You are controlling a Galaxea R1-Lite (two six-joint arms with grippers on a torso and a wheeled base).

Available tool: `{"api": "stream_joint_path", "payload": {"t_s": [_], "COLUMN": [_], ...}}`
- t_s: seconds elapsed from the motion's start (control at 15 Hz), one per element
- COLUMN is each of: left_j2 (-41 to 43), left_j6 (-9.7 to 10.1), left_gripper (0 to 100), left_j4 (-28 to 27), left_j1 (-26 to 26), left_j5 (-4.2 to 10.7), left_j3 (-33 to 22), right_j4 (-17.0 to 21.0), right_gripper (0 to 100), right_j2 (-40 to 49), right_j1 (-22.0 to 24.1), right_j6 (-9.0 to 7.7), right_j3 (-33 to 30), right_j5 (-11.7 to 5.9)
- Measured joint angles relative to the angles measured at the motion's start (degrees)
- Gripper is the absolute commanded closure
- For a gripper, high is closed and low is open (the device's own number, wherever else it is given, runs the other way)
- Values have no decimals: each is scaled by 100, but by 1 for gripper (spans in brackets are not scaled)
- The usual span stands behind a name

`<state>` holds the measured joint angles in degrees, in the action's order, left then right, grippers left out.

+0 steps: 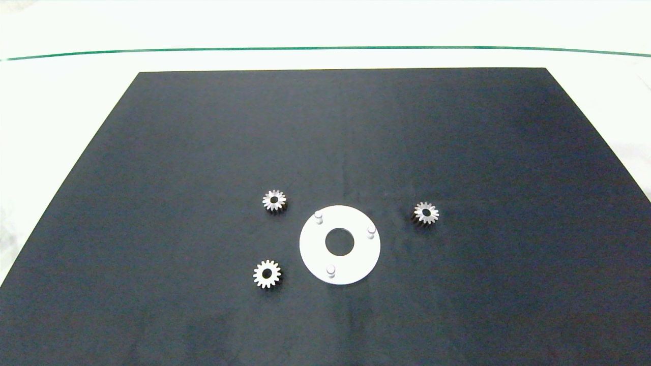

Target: Install three planetary gears onto the carrier pins

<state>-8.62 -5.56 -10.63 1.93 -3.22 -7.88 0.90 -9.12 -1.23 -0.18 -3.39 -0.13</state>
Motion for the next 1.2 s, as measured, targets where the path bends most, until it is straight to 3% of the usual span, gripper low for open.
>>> {"api": "stream_joint_path", "payload": {"t_s": [0.13, 0.33, 0.53, 0.67, 1.0, 1.2], "left_j2": [-408, -1497, -2782, -3372, -3730, -3672], "left_j6": [-312, -529, -585, -599, -394, -284], "left_gripper": [0, 0, 0, 0, 0, 0], "left_j4": [-872, -1381, -1635, -2098, -2942, -3410], "left_j1": [-13, -113, -467, -856, -1234, -1281], "left_j5": [6, 61, 96, 107, 149, 173], "left_j3": [-912, -2020, -3021, -3597, -4290, -4548], "right_j4": [2, 4, 4, 121, 1764, 2247], "right_gripper": [0, 0, 0, 0, 0, 0], "right_j2": [-553, -1814, -3360, -4308, -5843, -6677], "right_j1": [-66, -347, -616, -907, -1607, -1724], "right_j6": [-9, -146, -699, -976, -1215, -1497], "right_j3": [-488, -1449, -2420, -3089, -5259, -6153], "right_j5": [46, 82, 134, 184, 608, 655]}}
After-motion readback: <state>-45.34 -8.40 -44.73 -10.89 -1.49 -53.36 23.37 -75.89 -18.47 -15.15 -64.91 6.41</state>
